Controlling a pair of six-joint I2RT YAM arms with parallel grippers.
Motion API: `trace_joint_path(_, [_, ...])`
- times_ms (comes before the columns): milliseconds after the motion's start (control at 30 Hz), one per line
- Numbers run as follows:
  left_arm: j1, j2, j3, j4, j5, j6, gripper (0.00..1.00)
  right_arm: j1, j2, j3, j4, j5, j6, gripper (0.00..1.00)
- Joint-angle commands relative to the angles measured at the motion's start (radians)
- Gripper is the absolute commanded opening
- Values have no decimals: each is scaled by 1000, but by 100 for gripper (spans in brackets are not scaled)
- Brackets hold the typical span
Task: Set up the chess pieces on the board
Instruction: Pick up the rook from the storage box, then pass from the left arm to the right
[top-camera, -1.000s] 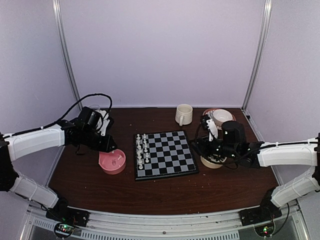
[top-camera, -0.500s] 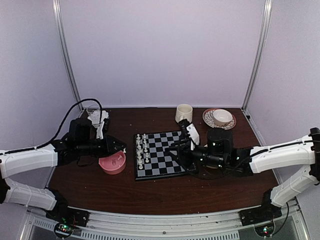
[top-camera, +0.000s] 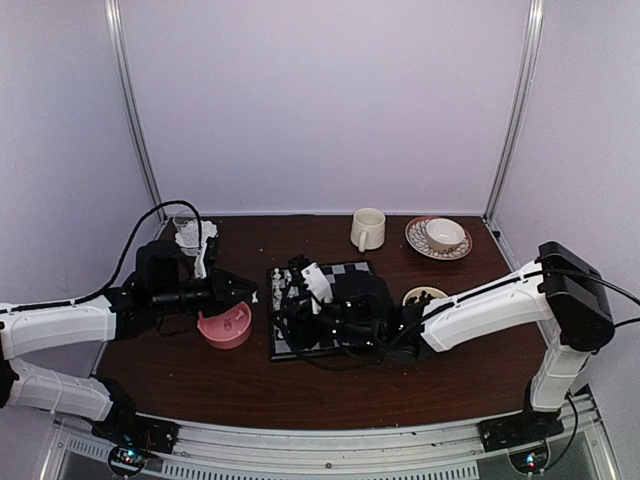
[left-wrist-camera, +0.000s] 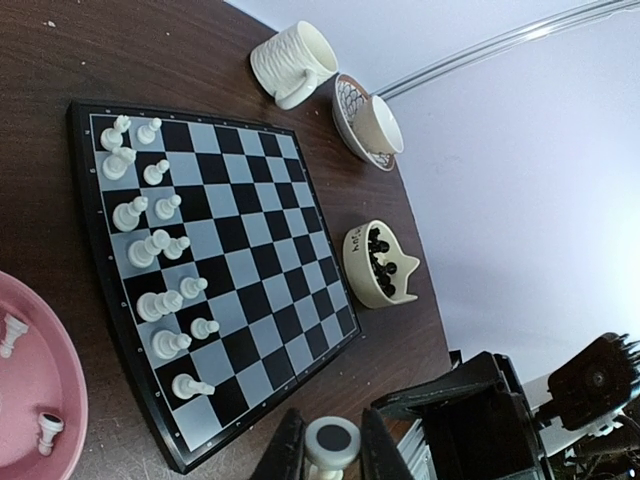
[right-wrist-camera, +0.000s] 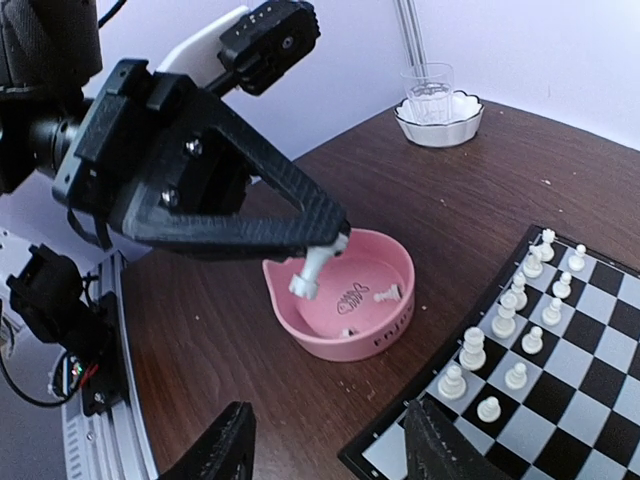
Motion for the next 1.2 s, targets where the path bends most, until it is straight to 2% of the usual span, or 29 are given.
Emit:
trace_joint_path(0, [-5, -16, 0, 60, 2, -14, 15, 9, 71, 88, 27, 6, 5, 55])
trace_joint_path(500, [-5, -3, -21, 89, 13, -27, 15, 8, 197, 256, -24, 41, 13, 47])
trace_joint_path(667, [-5, 4, -21, 98, 19, -31, 15, 4, 210, 274, -35, 56, 19, 40])
trace_joint_path(800, [-5, -2, -34, 114, 14, -38, 15, 0, 217, 282, -39, 57, 32, 29])
trace_joint_path(1000, [-5, 2, -41, 125, 18, -44, 15, -5, 220, 283, -31, 47, 41, 18])
trace_joint_path(1100, [-6, 2, -43, 128, 19, -45, 15, -6, 222, 288, -27, 39, 42, 19])
trace_joint_path(1167, [-5, 3, -45, 132, 19, -47, 15, -6, 223, 291, -29, 38, 43, 24])
